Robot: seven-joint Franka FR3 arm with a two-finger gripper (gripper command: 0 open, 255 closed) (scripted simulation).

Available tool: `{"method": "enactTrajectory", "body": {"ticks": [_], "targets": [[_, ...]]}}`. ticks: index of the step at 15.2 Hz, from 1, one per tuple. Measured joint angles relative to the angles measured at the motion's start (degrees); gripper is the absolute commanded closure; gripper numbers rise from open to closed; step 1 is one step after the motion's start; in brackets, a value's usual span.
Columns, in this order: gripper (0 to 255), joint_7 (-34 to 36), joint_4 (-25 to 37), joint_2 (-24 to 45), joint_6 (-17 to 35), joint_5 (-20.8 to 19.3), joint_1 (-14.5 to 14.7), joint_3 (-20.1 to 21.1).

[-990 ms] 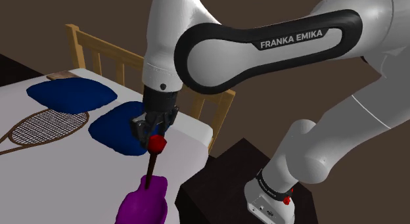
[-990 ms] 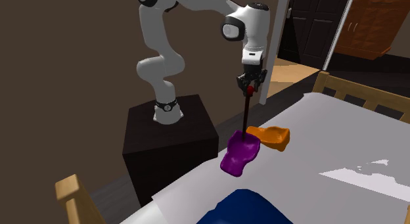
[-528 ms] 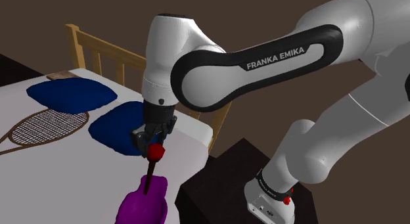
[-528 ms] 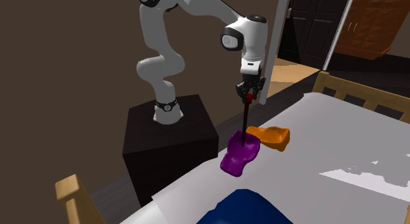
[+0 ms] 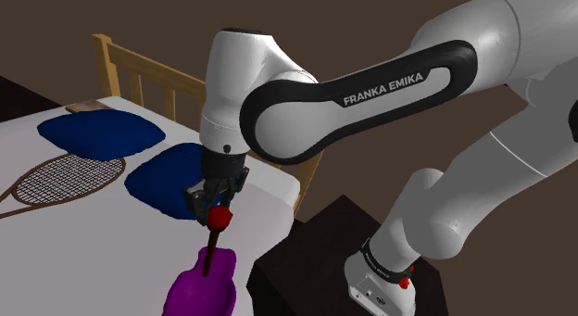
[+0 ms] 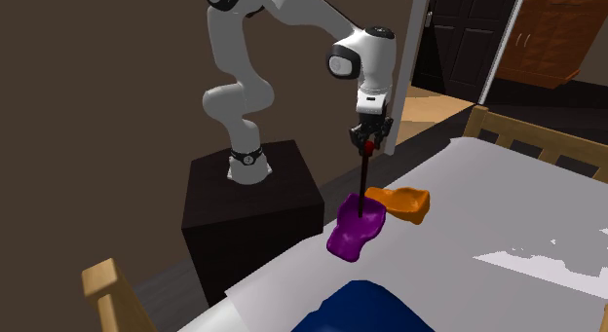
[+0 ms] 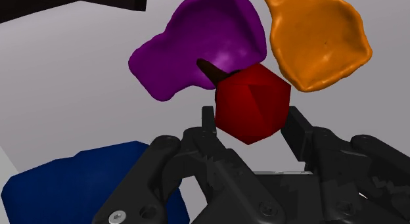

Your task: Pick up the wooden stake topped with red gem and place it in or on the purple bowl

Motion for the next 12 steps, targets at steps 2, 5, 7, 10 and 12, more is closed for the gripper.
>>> {"method": "enactTrajectory", "body": {"ticks": [2, 5, 7, 10, 12], "targets": [[0, 0.00, 0.00, 0.00, 0.01, 0.00, 0.00, 0.00], [0, 0.00, 0.00, 0.00, 0.01, 0.00, 0.00, 0.00], [0, -0.24, 0.47, -0.73, -1.13, 0.14, -0.04, -0.32], [0, -0.51, 3.35, -2.91, -6.12, 0.23, -0.22, -1.35], [0, -0.50, 4.21, -3.33, -7.44, 0.20, -0.26, -1.58]]}}
